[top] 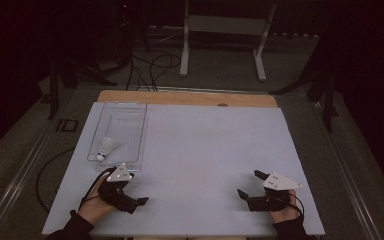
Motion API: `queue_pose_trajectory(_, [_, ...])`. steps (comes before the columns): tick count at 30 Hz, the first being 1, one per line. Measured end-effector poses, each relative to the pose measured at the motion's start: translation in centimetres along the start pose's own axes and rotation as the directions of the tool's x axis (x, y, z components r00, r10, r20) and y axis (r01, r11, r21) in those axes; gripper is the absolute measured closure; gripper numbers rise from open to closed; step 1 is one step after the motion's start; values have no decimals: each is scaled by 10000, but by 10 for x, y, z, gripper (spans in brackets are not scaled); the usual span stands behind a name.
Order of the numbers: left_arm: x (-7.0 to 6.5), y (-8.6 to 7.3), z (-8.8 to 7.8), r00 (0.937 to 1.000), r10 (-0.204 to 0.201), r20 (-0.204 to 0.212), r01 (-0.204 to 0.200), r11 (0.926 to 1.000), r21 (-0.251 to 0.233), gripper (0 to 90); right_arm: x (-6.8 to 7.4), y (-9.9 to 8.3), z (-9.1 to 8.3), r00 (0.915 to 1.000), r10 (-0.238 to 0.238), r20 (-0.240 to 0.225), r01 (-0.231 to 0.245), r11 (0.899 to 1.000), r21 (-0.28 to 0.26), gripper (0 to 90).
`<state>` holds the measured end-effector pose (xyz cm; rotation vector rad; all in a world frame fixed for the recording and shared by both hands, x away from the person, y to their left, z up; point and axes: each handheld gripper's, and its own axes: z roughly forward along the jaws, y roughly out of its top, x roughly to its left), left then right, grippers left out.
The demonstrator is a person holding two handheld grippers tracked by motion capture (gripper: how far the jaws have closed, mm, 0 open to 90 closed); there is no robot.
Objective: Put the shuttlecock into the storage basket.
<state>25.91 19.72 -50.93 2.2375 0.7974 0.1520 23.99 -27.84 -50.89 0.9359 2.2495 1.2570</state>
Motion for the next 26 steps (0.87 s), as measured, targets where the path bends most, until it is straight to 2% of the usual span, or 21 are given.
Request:
queue_pose_trajectory(9, [1,-4,2,9999,28,-160,-29,10000,-46,1,0,0,1,10000,9,-50,-9,10000,40,92])
queue_pose_trajectory(26, [5,-8,0,10000,-68,-49,66,9993,-369,1,0,0,1,10000,-18,-34,18,10000,53,92])
